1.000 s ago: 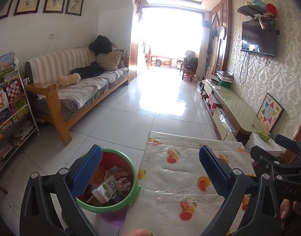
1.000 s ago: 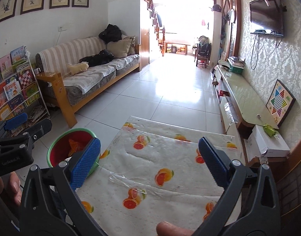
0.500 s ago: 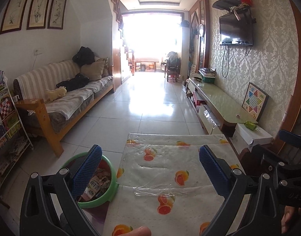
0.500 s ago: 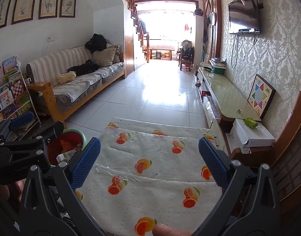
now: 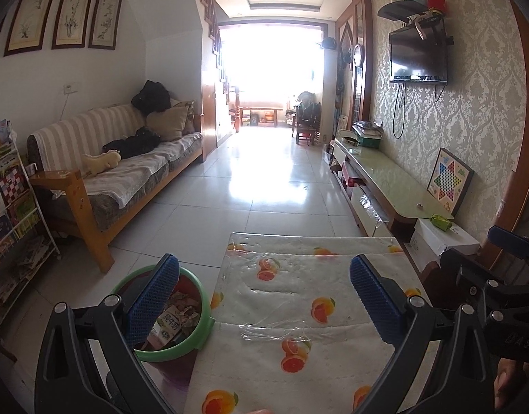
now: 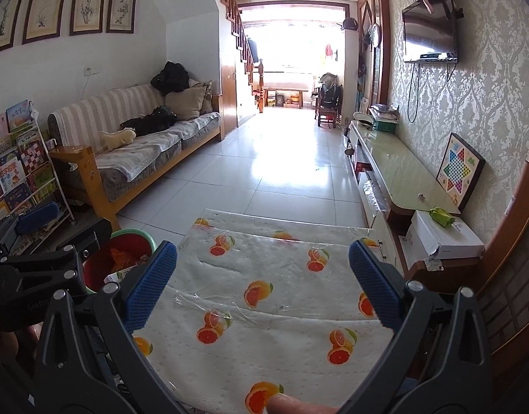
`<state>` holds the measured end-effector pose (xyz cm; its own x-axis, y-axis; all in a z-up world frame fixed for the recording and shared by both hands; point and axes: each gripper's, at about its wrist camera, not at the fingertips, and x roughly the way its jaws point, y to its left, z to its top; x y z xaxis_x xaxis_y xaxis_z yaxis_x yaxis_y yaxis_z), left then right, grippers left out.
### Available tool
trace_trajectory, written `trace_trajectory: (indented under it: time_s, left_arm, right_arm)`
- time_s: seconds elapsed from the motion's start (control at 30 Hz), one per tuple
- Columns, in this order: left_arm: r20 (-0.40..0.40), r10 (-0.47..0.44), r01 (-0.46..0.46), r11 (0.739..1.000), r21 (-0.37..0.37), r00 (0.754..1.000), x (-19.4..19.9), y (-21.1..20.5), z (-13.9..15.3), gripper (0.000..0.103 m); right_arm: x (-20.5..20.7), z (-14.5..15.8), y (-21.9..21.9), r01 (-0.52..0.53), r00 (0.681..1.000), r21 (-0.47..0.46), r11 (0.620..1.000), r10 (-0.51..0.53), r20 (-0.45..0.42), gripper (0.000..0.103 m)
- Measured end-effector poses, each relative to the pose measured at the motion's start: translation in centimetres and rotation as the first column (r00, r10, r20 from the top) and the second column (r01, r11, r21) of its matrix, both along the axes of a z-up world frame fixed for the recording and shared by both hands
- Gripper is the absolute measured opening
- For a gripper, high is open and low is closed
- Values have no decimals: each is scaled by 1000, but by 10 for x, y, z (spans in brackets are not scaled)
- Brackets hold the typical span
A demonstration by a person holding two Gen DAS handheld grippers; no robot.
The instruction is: Collect trash
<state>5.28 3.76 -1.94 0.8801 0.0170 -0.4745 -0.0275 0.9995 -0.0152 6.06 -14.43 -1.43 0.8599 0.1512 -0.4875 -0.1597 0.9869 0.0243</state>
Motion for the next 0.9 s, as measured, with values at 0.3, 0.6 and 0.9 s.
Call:
trace_trajectory:
  time_s: [0.3,0.6,0.9]
  left_arm:
    - [0,3,-3,1000,-4,1000,0,3,1,95]
    - [2,0,0,1000,-5,1000,0,0,1,95]
    - [4,5,-5,1000,-13,1000,1,2,4,95]
  right_arm:
    - [-1,1,2,-2,1000,-5,1000,2,-5,98]
    - [0,0,3,-1,1000,-3,1000,1,-11,98]
    - [2,0,4,-3,1000,-5,1000,3,-14,98]
